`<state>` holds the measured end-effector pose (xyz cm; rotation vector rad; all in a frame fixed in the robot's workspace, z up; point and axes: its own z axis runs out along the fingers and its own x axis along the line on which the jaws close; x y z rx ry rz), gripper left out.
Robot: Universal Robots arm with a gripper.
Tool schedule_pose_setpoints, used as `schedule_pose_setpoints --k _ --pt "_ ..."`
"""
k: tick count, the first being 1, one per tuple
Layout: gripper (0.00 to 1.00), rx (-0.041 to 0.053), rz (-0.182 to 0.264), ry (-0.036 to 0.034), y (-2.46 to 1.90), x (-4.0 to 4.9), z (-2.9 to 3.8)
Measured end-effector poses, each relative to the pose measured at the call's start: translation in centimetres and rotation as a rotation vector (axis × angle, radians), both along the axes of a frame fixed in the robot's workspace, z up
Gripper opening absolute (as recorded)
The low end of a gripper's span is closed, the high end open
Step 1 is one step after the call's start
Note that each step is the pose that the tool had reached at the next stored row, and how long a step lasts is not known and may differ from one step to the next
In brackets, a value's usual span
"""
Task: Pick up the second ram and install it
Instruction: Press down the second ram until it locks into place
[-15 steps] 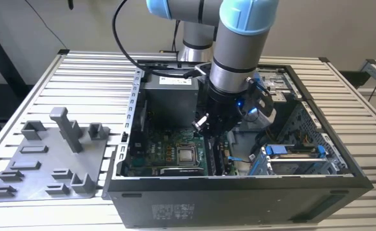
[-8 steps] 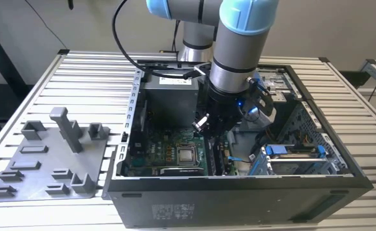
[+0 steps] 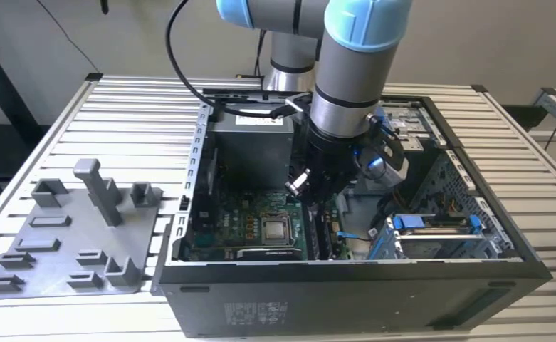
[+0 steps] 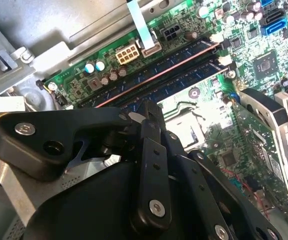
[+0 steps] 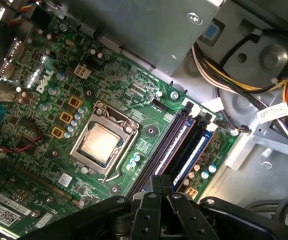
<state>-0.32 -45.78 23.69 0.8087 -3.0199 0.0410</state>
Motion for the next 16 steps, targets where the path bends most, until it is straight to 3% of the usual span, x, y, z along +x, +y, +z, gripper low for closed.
schedule_pose_setpoints --k 10,16 --pt "0.11 0.0000 0.121 0.0000 0.00 -0.14 -0.01" --pt "0.11 0.0001 0.226 0.0000 0.00 -0.17 -0.05"
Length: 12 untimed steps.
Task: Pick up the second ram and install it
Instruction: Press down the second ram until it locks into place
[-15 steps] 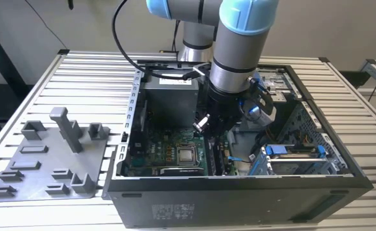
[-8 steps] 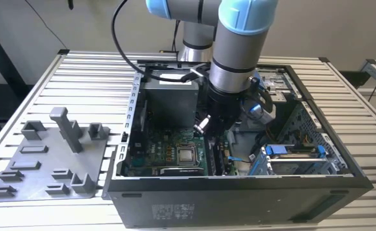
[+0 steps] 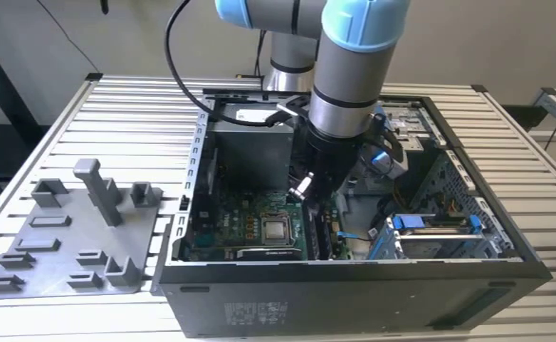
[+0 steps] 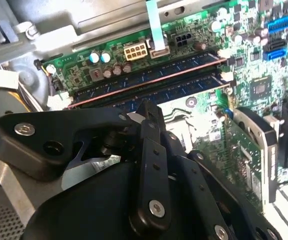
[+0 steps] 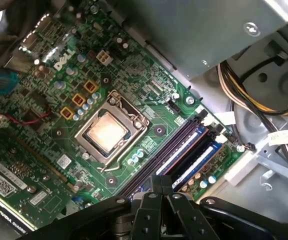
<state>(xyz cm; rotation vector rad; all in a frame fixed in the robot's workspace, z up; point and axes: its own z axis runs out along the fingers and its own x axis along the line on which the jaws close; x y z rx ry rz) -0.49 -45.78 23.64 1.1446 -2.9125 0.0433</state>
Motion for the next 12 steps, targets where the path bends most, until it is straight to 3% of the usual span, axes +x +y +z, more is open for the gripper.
schedule_pose_setpoints --k 12 --pt "0.11 0.0001 0.139 0.0000 0.00 -0.06 -0.03"
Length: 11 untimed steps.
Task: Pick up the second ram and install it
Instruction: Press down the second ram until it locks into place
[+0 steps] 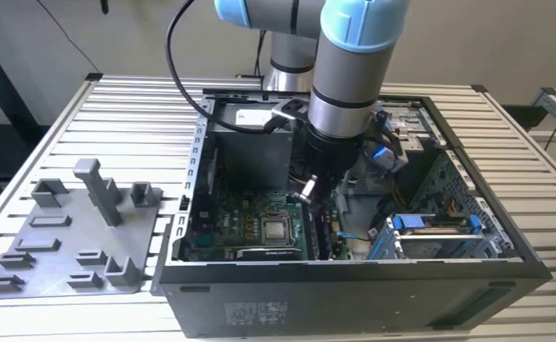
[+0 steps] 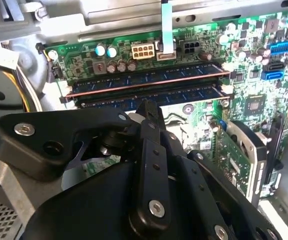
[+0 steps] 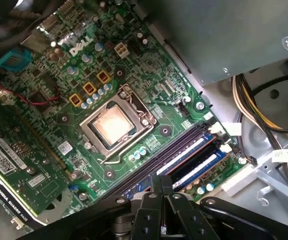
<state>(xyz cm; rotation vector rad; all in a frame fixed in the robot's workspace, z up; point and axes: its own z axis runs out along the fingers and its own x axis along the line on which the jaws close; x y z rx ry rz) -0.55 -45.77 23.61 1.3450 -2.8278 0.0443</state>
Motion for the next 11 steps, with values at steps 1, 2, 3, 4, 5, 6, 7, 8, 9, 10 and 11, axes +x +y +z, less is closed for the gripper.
schedule_pose_setpoints --k 1,2,3,4,5,6,7,8,9,10,11 --pt "0.11 0.0000 0.009 0.0000 0.00 0.00 0.00" --pt "0.11 0.0000 0.019 -0.0001 0.00 -0.01 0.00" --pt "0.11 0.0000 0.028 0.0000 0.00 -0.02 0.00" --pt "0.11 -0.0001 0.035 0.0000 -0.01 -0.02 0.01" --pt "0.11 -0.0001 0.043 0.0000 -0.01 -0.02 0.01" --pt "0.11 -0.0002 0.050 0.0000 -0.01 -0.02 0.01" --pt "0.11 -0.0002 0.058 0.0000 0.00 -0.03 0.01" --pt "0.11 -0.0002 0.065 0.0000 0.00 -0.03 0.01" --pt "0.11 -0.0002 0.073 0.0000 0.00 -0.03 0.01" --pt "0.11 -0.0001 0.080 0.0000 0.00 -0.03 0.00" --pt "0.11 -0.0001 0.087 0.0000 0.00 -0.03 0.00"
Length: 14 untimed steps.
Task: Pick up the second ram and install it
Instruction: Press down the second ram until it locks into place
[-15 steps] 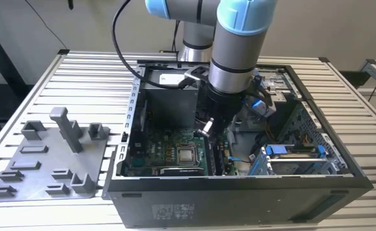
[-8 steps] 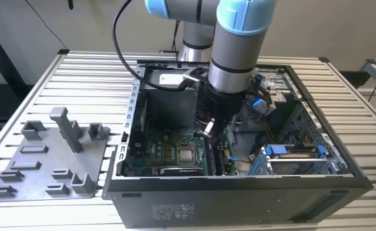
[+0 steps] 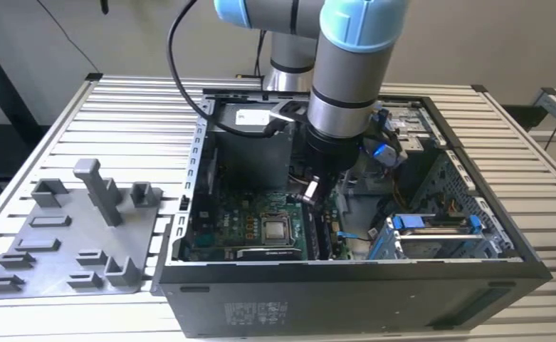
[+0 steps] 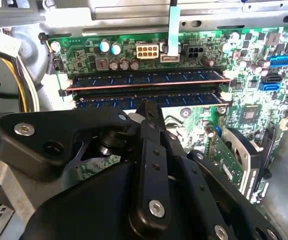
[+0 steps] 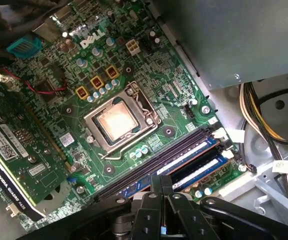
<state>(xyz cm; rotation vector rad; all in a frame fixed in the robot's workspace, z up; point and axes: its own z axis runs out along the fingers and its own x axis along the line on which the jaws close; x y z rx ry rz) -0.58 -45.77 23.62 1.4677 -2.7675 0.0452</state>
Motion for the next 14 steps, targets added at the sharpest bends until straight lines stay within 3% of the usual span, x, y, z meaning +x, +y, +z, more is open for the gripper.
schedule_pose_setpoints --k 8,14 --pt "0.11 0.0001 0.052 0.0000 0.00 -0.04 0.00" --pt "0.11 0.0000 0.056 0.0000 0.00 -0.04 0.00"
